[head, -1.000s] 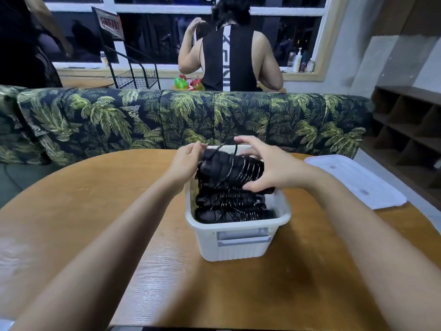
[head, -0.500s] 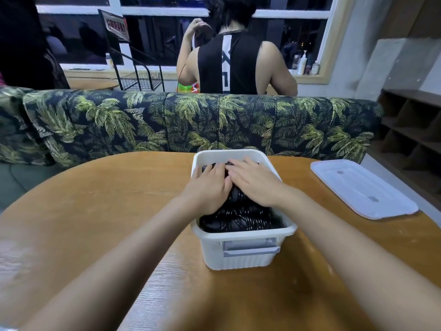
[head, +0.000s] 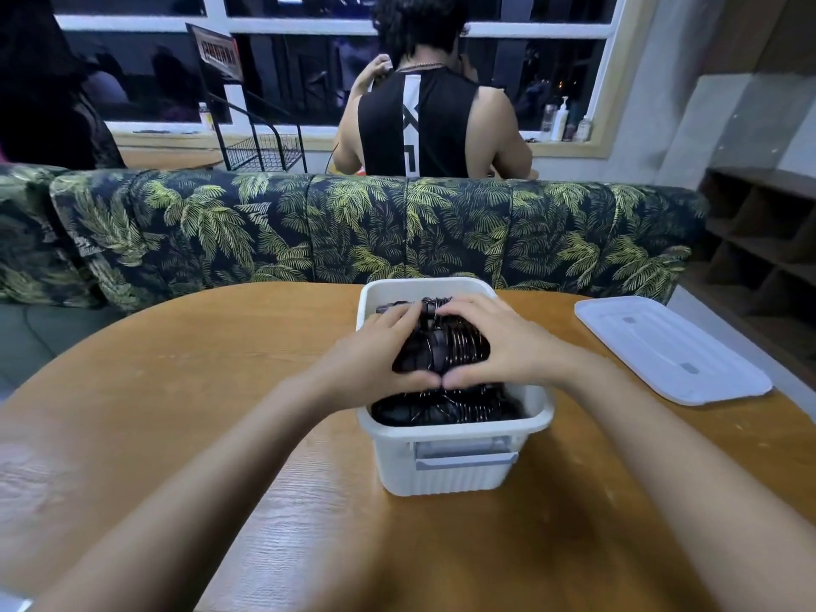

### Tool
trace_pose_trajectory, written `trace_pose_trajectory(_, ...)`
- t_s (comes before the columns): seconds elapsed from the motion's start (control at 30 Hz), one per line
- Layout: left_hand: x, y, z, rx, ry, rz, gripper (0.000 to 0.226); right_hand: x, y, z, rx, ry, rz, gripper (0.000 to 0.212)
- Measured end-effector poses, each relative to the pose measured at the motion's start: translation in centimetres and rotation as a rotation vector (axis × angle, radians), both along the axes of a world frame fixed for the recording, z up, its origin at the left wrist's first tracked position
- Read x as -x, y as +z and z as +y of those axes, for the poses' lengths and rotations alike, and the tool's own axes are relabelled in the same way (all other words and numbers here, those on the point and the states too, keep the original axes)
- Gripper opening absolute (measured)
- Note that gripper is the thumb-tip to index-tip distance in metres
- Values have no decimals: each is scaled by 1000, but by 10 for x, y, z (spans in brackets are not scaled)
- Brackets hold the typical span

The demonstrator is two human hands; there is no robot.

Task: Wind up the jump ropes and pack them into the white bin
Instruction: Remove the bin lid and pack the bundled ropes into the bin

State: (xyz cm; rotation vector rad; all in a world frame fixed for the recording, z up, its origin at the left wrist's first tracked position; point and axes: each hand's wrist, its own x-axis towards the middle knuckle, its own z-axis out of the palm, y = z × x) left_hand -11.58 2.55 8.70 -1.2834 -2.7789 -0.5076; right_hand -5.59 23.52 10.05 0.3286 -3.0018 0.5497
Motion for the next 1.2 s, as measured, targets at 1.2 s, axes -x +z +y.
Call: trace_pose_trajectory(1.2, 20, -11, 39, 286, 281, 47, 54, 37, -22, -19, -206, -311, -91, 50)
